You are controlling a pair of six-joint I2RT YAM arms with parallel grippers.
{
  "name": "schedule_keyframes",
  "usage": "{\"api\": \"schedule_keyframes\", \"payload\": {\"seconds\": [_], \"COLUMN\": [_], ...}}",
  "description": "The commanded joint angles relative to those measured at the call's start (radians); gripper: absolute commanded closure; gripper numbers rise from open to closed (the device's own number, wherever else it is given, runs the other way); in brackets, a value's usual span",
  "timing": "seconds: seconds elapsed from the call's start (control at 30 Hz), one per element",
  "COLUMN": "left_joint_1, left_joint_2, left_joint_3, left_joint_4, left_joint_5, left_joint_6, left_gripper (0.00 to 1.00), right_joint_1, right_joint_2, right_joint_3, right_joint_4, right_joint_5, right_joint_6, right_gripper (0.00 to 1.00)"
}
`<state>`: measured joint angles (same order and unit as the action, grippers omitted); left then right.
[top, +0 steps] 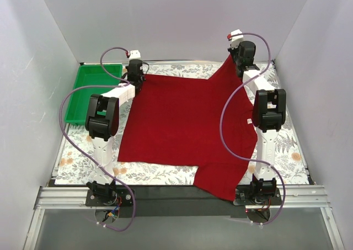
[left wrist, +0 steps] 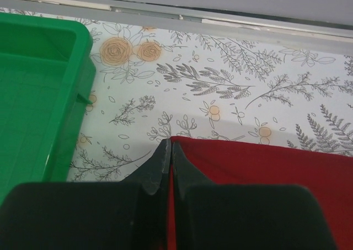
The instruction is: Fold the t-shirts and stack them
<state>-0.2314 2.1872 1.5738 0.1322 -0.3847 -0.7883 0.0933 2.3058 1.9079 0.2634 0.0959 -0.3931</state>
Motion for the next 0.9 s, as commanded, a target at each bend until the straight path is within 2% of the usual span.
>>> {"api": "schedule_keyframes", "payload": {"seconds": [0.0,0.2,0.67,0.87], "left_joint_1": [0.023,0.027,0.046,0.056], "left_joint_2": [0.003,0.069,0.166,0.195], "left_joint_3": [0.072,0.147,0.321,0.357], "left_joint_4": [-0.019,-0.08,-0.189,-0.215], "left_joint_5": [-0.01,0.043,0.067,0.11], "left_joint_6": [0.017,0.021,0.012,0.008], "left_gripper": [1.0,1.0,1.0,1.0], "right_joint_1": [0.002,-0.001,-0.007,-0.009], "right_joint_2": [0.033,0.058,0.124,0.13], "right_joint_3": [0.06,0.06,0.22,0.186], "right_joint_4": [0.043,0.045,0.045,0.045], "right_joint_5": [0.042,0.041,0.016,-0.002], "right_joint_6": [-0.035,-0.044,-0.041,-0.044], "right_gripper": [0.99,0.99,0.99,0.99]}}
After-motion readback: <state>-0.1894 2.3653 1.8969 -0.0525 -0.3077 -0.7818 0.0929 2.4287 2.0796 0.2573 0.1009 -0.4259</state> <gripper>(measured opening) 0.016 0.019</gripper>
